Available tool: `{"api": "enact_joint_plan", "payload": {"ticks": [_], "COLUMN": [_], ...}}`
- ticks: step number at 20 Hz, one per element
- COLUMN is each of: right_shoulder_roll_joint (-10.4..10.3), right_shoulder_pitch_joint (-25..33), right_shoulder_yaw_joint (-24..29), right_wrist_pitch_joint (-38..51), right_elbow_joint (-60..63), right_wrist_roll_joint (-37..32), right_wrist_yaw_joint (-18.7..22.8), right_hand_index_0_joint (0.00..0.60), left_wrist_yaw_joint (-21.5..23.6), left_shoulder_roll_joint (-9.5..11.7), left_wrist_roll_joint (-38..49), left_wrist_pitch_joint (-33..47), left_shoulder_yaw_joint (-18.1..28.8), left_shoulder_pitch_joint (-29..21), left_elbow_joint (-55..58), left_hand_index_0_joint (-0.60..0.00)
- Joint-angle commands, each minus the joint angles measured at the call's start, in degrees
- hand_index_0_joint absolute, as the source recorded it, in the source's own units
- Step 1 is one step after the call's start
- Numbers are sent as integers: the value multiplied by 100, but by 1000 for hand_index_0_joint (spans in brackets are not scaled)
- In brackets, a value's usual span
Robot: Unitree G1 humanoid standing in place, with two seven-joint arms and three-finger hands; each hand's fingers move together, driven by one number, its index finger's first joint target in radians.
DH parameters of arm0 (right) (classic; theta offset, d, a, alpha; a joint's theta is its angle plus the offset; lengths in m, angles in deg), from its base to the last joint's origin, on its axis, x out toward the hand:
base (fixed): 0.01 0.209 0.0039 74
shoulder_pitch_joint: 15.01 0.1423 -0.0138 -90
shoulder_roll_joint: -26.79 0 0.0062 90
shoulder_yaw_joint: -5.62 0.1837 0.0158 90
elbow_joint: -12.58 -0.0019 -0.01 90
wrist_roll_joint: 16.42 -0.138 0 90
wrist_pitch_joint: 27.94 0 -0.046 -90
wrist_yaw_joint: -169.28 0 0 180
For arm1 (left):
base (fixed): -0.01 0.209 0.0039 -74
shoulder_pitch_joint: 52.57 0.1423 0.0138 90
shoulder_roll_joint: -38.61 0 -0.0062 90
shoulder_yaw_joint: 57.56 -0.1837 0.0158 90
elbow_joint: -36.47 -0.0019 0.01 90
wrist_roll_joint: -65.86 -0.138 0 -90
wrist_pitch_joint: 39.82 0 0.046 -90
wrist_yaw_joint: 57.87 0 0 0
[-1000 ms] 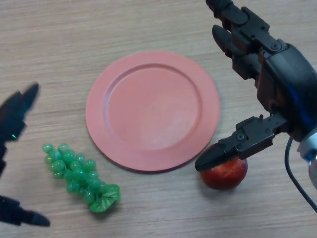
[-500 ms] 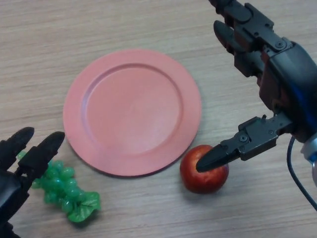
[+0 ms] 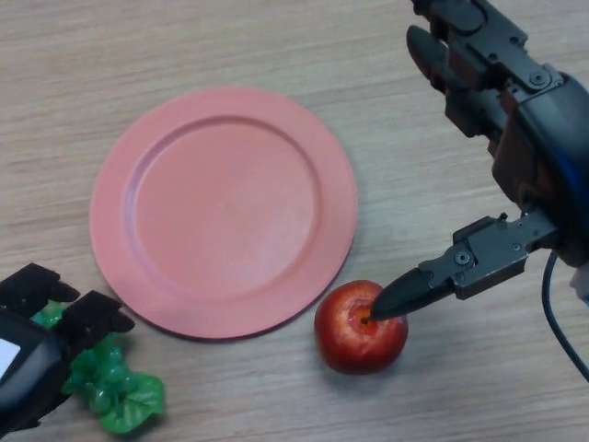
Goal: Pick up the green grapes and place it on the plate
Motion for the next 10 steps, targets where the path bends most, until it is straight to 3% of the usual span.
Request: {"api": "enact_joint_plan", "payload": {"ticks": [1,2,4,5,7,10], "right_shoulder_roll_joint": [62,72,82,78,82,95], "right_shoulder_pitch_joint": [177,169,153,154,190,227], "right_shoulder_yaw_joint": [256,259,237,243,251,219], "right_wrist_pitch_joint": [624,629,659,651,586,572], "right_elbow_joint": [-368,-380,-396,-403,-427,-483], "right_wrist_roll_joint": [-234,-257,-258,-271,-303,-294], "right_wrist_yaw_joint": [192,208,237,240,248,285], "right_hand_index_0_joint": [0,0,0,0,0,0], "left_wrist_yaw_joint": [832,1266,1665,1631,1220,-157], "left_shoulder_roll_joint": [415,512,673,704,761,654], "left_wrist_roll_joint": [-352,-757,-977,-808,-57,1658], "left_wrist_pitch_joint": [19,-104,-196,-139,169,685], "left_shoulder_yaw_joint": [91,12,-60,-29,167,780], "left_shoulder_pitch_joint": [36,17,60,78,104,59], "left_elbow_joint": [-30,-113,-120,-62,204,905], "left_hand_index_0_joint": [-600,-600,-600,-600,-600,-600]}}
